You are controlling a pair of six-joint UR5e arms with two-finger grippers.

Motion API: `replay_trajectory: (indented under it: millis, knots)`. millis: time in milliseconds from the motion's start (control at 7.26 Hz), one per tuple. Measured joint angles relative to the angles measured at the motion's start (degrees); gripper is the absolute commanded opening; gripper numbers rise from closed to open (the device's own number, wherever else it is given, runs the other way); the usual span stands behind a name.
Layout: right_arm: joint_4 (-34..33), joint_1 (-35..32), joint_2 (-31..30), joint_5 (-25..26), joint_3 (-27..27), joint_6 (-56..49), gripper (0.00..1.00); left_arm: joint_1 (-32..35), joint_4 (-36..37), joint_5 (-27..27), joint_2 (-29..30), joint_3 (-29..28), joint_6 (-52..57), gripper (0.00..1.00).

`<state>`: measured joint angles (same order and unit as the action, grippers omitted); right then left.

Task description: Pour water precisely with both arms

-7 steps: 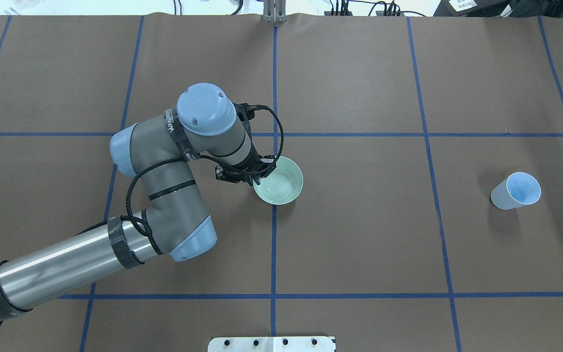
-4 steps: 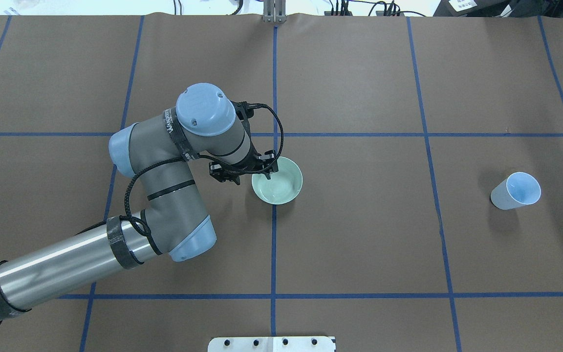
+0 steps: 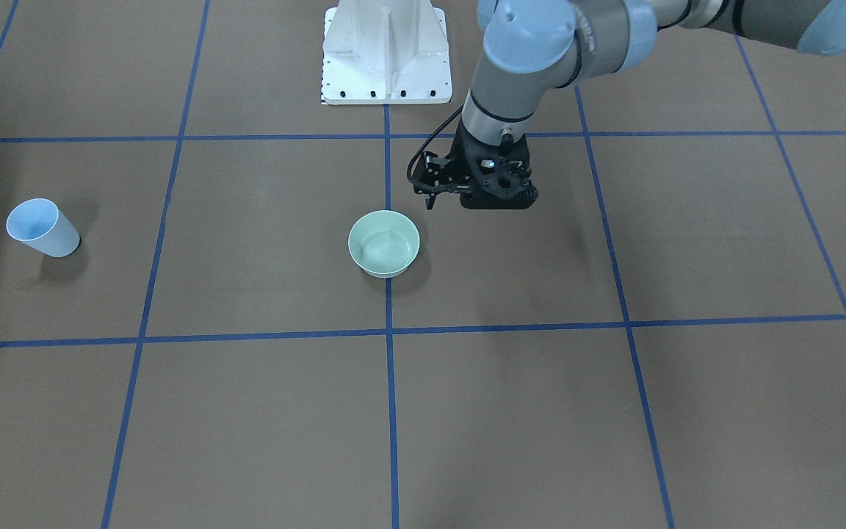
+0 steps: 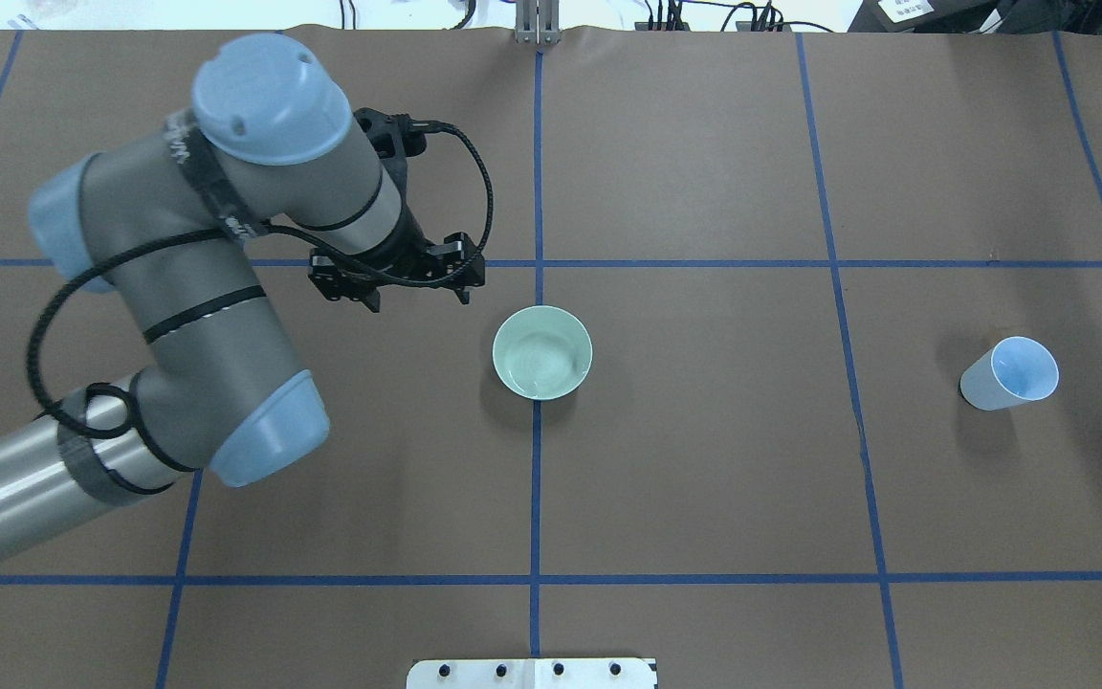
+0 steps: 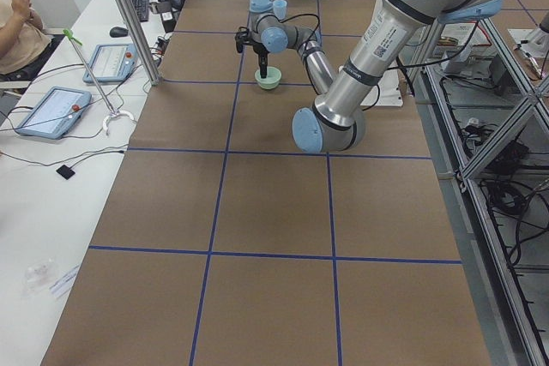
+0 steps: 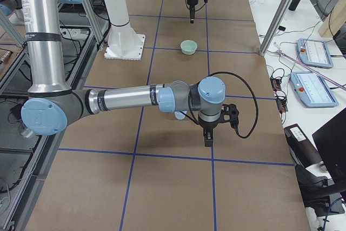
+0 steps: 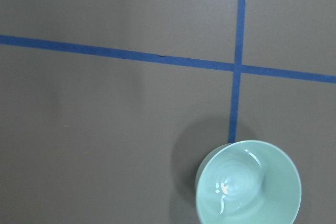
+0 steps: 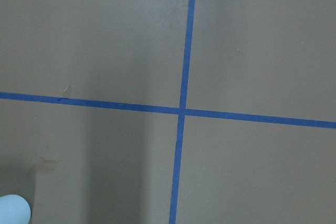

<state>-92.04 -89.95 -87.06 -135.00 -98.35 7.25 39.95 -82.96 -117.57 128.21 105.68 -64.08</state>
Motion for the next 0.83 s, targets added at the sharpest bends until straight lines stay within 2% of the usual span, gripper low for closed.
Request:
replay_trajectory:
  millis: [275, 551, 826]
  knots:
    - [-0.1, 2.3, -0.3, 0.4, -5.4, 9.7, 1.0, 7.0, 3.8, -0.7, -9.0, 7.7, 15.2, 1.0]
    - [-0.3, 5.4, -0.4, 0.7, -10.4, 18.9, 1.0, 17.8, 4.4, -4.5, -17.0, 8.9, 33.7, 1.0]
    - [-0.5, 11.1, -0.5, 5.2, -15.7, 31.8, 1.0, 29.3, 4.5, -8.4, -23.8, 6.7, 52.5, 1.0]
